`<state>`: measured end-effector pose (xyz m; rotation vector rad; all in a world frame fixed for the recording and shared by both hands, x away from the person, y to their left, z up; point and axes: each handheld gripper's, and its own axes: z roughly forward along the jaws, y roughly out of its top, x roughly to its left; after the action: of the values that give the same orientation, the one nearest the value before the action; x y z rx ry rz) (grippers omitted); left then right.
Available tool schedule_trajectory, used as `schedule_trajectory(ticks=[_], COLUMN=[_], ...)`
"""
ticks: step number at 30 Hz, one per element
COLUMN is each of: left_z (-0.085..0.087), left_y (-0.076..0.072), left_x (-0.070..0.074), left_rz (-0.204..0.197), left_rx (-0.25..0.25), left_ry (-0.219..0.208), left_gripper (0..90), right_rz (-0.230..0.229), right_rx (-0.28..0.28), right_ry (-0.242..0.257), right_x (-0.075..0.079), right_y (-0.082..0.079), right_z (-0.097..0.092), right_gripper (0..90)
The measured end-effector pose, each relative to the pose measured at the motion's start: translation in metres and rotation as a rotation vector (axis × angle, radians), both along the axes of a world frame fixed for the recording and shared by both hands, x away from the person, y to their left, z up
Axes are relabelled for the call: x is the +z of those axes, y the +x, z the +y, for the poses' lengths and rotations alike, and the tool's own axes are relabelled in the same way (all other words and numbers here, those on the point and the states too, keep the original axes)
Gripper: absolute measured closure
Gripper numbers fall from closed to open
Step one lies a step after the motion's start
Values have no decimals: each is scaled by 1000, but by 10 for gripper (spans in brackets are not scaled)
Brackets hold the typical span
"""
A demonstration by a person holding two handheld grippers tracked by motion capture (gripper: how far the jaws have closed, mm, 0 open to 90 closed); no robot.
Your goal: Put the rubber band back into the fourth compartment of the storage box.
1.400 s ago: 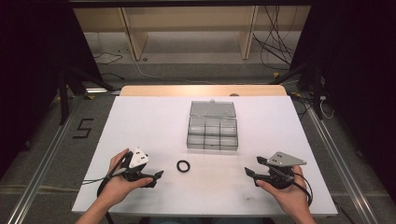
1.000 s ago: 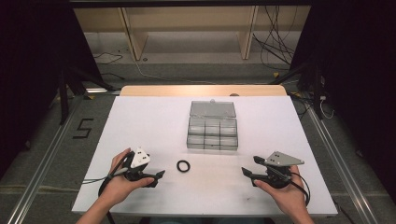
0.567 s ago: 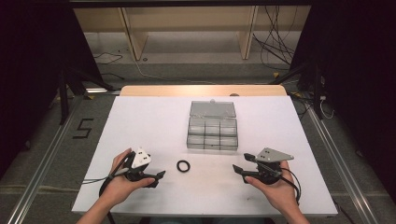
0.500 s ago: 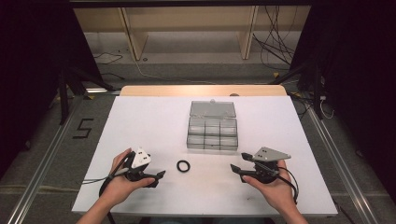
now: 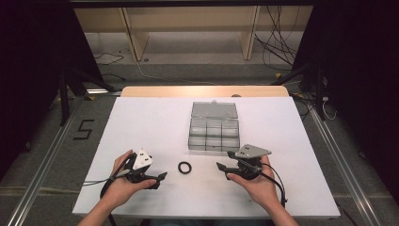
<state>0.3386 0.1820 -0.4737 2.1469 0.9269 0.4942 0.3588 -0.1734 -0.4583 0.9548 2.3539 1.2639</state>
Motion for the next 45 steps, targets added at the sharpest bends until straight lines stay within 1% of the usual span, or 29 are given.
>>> schedule_trajectory(ticks=[3,6,7,8,11,12,14,16,18,19,20,21,22,23,24,25,26,27,28,29,30,31,32,33,34,35,36,42,45], left_z=[0,1,1,1,2,2,1,2,2,1,1,1,1,2,2,2,3,3,3,3,3,3,3,3,2,3,3,3,3], left_y=[0,1,1,1,1,1,0,0,0,0,0,1,0,0,1,1,0,0,0,0,0,0,-1,-1,-1,-1,0,0,0], left_x=[1,1,0,0,0,0,0,1,1,0,0,0,0,0,0,0,0,0,1,1,1,1,1,1,1,1,1,1,1], left_rz=[0,-2,-2,0,1,0,0,0,0,-1,-1,-1,-1,0,2,1,2,2,2,2,1,1,-1,-1,-1,-1,0,1,2], left_rx=[4,7,12,14,13,13,16,13,13,16,15,13,14,12,12,10,12,12,13,13,14,14,13,13,14,14,14,12,12], left_ry=[-2,2,-3,-6,-5,-5,-7,-4,-4,-8,-7,-6,-7,-4,-5,-3,-5,-5,-6,-6,-10,-10,-9,-9,-12,-13,-13,-11,-10], left_gripper=[185,187,187,188,188,189,189,190,190,190,191,191,191,191,192,192,192,193,193,193,194,194,194,194,194,194,195,195,194], right_rz=[0,3,3,3,1,6,5,20,24,26,33,33,47,47,54,54,61,61,77,77,88,88,97,97,102,102,103,129,132], right_rx=[4,14,14,20,24,29,29,27,32,37,46,46,52,52,54,54,45,45,50,50,54,54,60,60,72,72,79,92,98], right_ry=[-4,6,6,6,5,1,2,9,11,4,-5,-5,-15,-15,-27,-27,-51,-51,-59,-59,-62,-62,-72,-72,-86,-86,-106,-131,-143], right_x=[-1,-1,-1,-1,-1,-1,-1,-1,-2,-3,-5,-5,-7,-7,-10,-10,-13,-13,-16,-16,-19,-19,-22,-22,-24,-24,-28,-36,-38], right_y=[1,4,4,6,8,10,12,15,16,18,21,21,24,24,28,28,31,31,34,34,36,36,37,37,38,38,39,41,42], right_z=[4,16,16,22,27,31,34,43,47,52,61,61,70,70,79,79,87,87,95,95,102,102,107,107,114,114,119,126,127], right_gripper=[402,402,402,404,409,415,418,426,430,434,444,444,457,457,467,467,476,476,490,490,509,509,526,526,537,537,550,587,598])
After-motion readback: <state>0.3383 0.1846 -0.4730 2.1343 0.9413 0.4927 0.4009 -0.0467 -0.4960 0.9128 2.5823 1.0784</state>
